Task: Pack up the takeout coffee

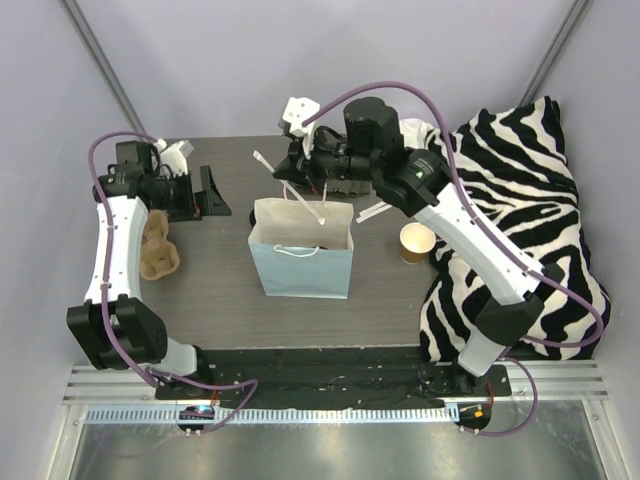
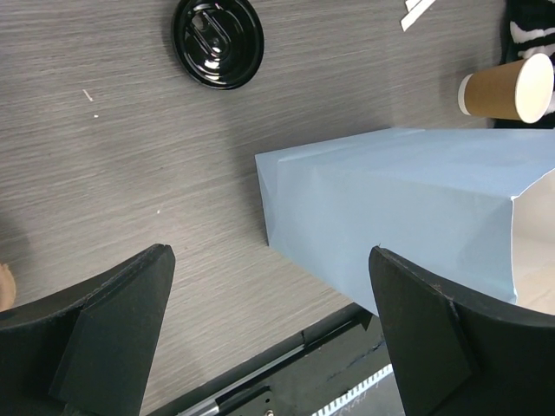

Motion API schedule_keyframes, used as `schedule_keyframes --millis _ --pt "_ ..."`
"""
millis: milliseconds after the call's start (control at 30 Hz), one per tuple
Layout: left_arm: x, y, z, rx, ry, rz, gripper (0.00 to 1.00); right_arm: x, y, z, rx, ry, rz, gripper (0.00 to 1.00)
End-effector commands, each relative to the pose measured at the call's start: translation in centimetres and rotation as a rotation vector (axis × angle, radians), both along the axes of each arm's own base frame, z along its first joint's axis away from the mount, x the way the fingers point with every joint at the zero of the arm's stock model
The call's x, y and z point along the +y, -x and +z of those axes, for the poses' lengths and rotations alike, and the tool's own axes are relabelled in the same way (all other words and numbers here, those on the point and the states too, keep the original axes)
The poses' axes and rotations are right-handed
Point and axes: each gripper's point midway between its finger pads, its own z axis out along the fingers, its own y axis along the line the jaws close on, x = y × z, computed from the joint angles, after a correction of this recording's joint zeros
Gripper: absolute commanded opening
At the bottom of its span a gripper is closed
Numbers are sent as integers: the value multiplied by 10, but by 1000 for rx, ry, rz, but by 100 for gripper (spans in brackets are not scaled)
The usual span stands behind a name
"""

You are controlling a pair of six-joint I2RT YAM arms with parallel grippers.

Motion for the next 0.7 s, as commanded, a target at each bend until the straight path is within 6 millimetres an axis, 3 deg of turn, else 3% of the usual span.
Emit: schedule_keyframes --millis 0,267,300,533,667 --pt "-4 -4 15 -71 37 1 100 -1 -7 6 -126 -1 -17 1" --pt "-5 -4 10 -68 44 -2 100 -12 -14 -50 -172 126 -26 1" --pt "-5 -5 10 -67 47 -3 100 -13 -13 -67 -162 152 -21 1" --pt "-5 -9 11 -61 48 -13 100 -19 -19 -100 -171 219 -41 1" --pt "-4 -12 13 -64 46 -18 100 -22 -24 -104 -167 231 -74 19"
